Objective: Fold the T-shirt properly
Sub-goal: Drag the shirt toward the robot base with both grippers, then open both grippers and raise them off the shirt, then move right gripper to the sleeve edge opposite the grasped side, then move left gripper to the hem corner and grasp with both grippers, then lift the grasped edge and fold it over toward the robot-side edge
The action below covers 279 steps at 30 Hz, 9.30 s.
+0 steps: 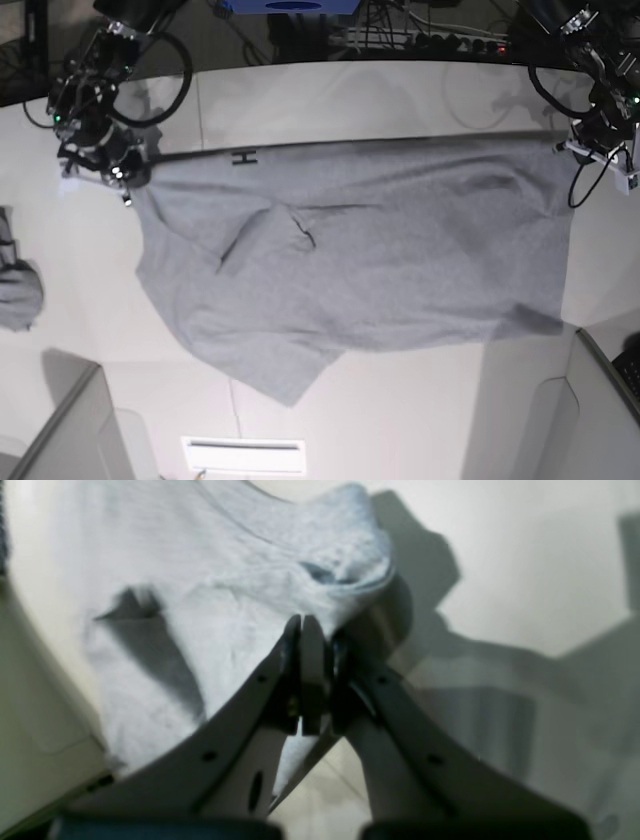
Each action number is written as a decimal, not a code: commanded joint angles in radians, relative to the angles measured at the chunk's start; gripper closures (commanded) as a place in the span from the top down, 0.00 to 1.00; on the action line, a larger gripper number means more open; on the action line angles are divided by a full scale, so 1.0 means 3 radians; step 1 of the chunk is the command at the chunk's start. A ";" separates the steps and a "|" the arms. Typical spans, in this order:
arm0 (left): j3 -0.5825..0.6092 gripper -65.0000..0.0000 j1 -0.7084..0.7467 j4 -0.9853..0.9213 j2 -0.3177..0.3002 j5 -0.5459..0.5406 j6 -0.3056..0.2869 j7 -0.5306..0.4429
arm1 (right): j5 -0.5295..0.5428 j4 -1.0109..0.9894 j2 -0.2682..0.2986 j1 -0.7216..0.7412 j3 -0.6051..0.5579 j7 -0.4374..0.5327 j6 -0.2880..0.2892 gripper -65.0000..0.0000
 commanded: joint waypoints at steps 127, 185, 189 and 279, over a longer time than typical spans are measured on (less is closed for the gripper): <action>-0.0509 0.00 0.0312 0.0976 -0.0001 -0.0019 -0.0020 -0.0049 | 0.0007 -0.3714 0.1175 0.2845 -0.3493 0.1054 0.1967 0.57; 0.0969 0.82 -0.2291 -0.2195 -0.0773 0.0912 -0.0010 -0.1046 | 0.0007 -0.3724 0.1191 0.2712 -0.4000 0.1320 0.1952 0.00; 0.0979 0.82 -0.2480 -0.2671 -0.0773 0.0917 -0.0010 -0.1322 | 0.0007 -0.3724 0.1191 0.2712 -0.4000 0.1320 0.1952 0.00; 0.1250 0.00 -0.1181 -0.0154 -0.0313 0.0846 -0.0025 -0.0713 | 0.0012 -0.1719 0.1748 0.2067 -0.3493 0.1428 0.1661 0.00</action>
